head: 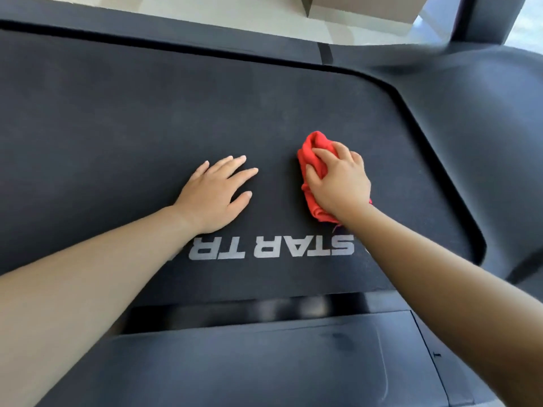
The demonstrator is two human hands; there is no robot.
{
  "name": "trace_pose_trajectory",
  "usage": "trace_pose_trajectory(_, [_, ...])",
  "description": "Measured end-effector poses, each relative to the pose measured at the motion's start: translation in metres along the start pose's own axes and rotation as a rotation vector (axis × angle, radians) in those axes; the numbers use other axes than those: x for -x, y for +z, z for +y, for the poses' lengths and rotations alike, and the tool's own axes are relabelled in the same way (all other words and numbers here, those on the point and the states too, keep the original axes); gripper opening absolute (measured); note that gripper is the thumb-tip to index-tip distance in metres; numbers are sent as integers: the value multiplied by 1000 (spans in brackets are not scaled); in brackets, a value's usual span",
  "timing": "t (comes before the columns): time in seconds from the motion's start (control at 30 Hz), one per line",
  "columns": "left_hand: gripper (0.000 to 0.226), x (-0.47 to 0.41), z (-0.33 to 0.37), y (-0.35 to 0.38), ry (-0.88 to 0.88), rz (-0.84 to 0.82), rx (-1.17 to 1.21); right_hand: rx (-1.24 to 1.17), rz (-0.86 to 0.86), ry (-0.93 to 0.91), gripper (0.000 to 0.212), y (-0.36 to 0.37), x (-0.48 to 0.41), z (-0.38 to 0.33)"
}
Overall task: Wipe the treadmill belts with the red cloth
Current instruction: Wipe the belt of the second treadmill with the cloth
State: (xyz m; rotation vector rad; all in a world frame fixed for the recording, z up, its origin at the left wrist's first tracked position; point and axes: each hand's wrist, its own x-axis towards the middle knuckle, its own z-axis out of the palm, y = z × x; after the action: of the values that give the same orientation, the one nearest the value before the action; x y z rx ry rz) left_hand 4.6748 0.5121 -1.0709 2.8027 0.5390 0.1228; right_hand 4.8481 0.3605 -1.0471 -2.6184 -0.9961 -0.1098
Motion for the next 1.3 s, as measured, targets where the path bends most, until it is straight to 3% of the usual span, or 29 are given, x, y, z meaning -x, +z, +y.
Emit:
trace_pose_trajectory(0.23, [49,68,-52,-24,-130,-33,-83,-7,-14,-43,38,8,-6,-30])
trace_pose_trajectory(0.53, [52,149,-164,-65,-343,-39,-226,-98,-156,-489,34,51,32,-193])
trace_pose_trajectory(0.9, [54,230,-300,-115,-579,10,-143,-130,-156,-538,37,107,85,-374])
trace_pose_trajectory(1.07, [56,281,-332,-129,-516,-8,-153,-121,-181,-567,37,121,90,-441])
trace_pose_trajectory(1.3, [57,342,-364,-150,-729,35,-123,-164,-291,-809,35,140,104,-515])
